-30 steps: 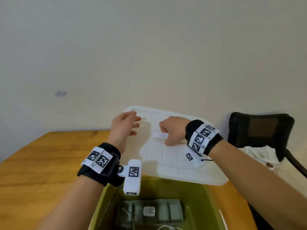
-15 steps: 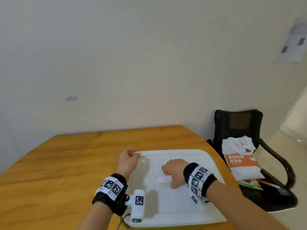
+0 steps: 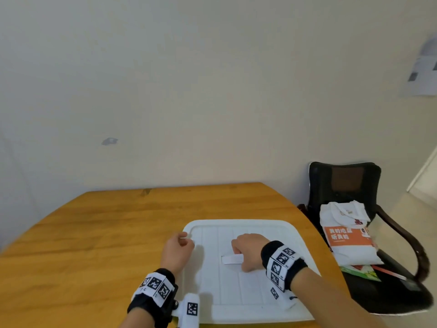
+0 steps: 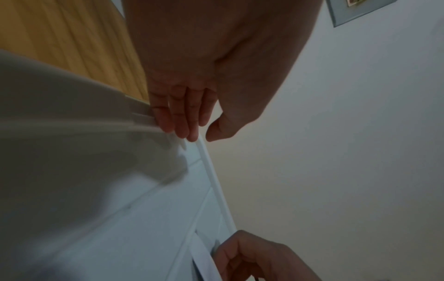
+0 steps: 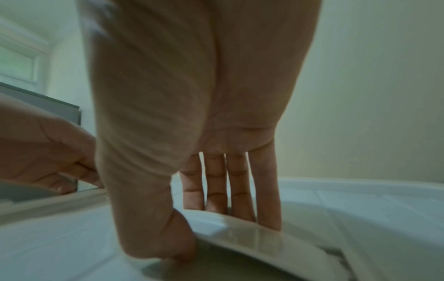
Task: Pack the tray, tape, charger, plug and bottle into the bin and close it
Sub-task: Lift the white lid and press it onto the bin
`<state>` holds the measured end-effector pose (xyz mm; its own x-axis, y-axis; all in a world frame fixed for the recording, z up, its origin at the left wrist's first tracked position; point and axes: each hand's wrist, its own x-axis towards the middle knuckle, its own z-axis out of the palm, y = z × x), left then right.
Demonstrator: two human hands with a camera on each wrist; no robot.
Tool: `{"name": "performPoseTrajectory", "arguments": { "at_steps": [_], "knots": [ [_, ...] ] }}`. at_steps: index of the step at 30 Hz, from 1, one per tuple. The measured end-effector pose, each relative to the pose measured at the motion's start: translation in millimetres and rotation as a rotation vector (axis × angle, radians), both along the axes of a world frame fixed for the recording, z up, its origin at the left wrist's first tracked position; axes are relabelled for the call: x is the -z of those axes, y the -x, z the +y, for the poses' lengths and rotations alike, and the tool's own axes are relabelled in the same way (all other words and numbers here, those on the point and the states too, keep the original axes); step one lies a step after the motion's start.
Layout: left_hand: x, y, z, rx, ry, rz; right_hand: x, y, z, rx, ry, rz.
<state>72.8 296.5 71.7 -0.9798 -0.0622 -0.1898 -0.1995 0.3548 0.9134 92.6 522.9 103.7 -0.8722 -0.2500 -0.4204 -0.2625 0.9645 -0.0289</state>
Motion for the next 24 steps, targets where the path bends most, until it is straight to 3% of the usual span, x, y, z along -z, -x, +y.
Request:
{"name": "performPoseTrajectory", "arguments": {
  "at_steps": [12, 19, 22, 24],
  "knots": [
    [7, 7, -13, 0.029, 0.031, -0.016, 18, -2, 21, -0.014, 0.28, 0.04],
    [17, 9, -17, -0.005, 0.045, -0.036, 24, 1, 23, -0.015, 0.343, 0.041],
    [12, 7, -16, -0.057, 0.034, -0.029, 26, 0, 31, 0.057, 0.479, 0.009],
    [9, 11, -18, -0.116, 0.081, -0.025, 19, -2, 42, 0.208, 0.652, 0.002]
  ]
}}
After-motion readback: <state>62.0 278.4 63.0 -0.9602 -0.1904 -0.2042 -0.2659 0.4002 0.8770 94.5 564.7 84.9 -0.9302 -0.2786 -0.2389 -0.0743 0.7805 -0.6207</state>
